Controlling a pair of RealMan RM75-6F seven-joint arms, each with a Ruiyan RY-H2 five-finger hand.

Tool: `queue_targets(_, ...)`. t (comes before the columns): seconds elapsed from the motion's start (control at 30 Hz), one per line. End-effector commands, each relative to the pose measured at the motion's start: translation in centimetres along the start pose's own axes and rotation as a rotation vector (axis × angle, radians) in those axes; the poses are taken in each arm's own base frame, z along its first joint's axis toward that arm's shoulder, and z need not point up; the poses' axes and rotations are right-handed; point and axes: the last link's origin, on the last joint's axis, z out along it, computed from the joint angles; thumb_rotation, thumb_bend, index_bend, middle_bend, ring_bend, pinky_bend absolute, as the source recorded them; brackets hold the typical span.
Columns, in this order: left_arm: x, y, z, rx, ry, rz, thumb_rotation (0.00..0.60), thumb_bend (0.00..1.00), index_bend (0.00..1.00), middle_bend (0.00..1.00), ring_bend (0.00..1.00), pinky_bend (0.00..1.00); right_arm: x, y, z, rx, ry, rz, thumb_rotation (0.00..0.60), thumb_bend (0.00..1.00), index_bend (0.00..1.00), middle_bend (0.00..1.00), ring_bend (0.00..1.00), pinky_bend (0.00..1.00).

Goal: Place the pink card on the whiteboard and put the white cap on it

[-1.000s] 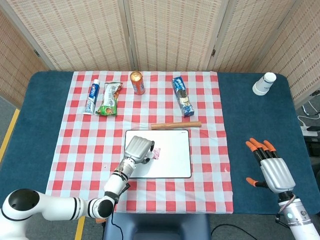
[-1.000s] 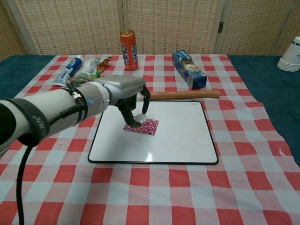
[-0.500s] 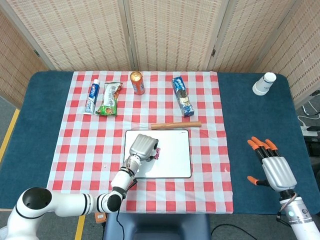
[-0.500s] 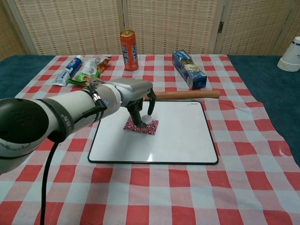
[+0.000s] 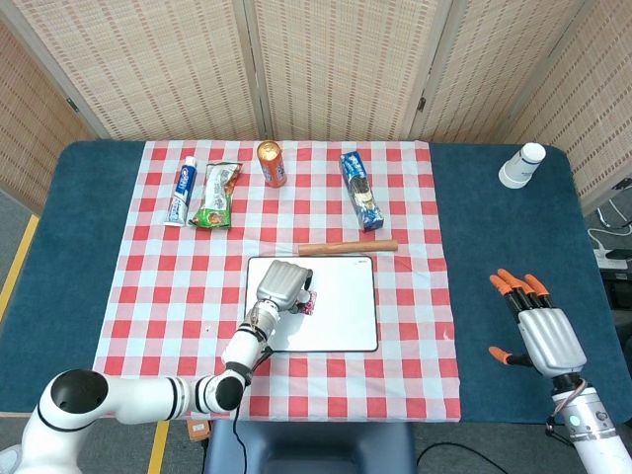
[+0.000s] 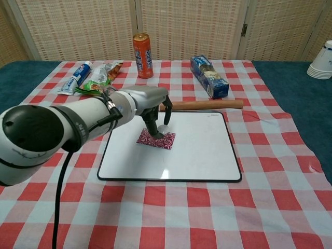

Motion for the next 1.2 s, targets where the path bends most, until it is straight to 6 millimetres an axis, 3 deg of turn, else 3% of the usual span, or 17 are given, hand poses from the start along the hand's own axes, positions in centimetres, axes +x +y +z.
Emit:
queue_targets(0.03, -0.1, -0.1, 0.1, -0.002, -0.007, 0.0, 0.6, 0.27, 0.54, 0.97, 1.0, 1.0, 0.0, 0.0, 0.0, 0.0, -0.001, -0.001, 0.6, 0.04, 0.0, 0.0, 0.0, 0.0)
queue_targets(0.57, 0.0, -0.6, 0.2, -0.005, 0.006, -0.035, 0.6, 0.23, 0.46, 0.96, 1.0, 0.99, -0.1, -0.1, 0.1, -0.003, -0.003, -0.004, 0.6, 0.04, 0.0, 0.0, 0.0, 0.0)
queue_targets(0.83, 0.6, -1.8, -0.2, 0.012, 0.031, -0.029, 0.6, 0.23, 0.45, 0.95, 1.0, 0.99, 0.0, 0.0, 0.1, -0.002, 0.0, -0.001, 0.6, 0.04, 0.0, 0.0, 0.0, 0.0)
queue_targets(1.0, 2.9, -4.9, -3.2, 0.055, 0.128, -0.058, 0.6, 0.23, 0.47, 0.84, 0.93, 0.93, 0.1, -0.2, -0.2, 0.009, 0.006, 0.0, 0.6, 0.04, 0.0, 0.0, 0.0, 0.0)
queue_targets(1.1, 3.6, -8.0, -6.7, 0.093, 0.238, -0.14, 0.6, 0.23, 0.45, 0.7, 0.78, 0.85, 0.1, -0.4, -0.5, 0.019, 0.007, 0.0, 0.6, 0.04, 0.0, 0.0, 0.0, 0.0)
queue_targets(1.2, 2.9, -11.5, -10.3, 0.112, 0.385, -0.27, 0.6, 0.24, 0.4, 0.55, 0.61, 0.77, 0.0, -0.5, -0.8, 0.029, 0.006, -0.003, 0.6, 0.04, 0.0, 0.0, 0.0, 0.0)
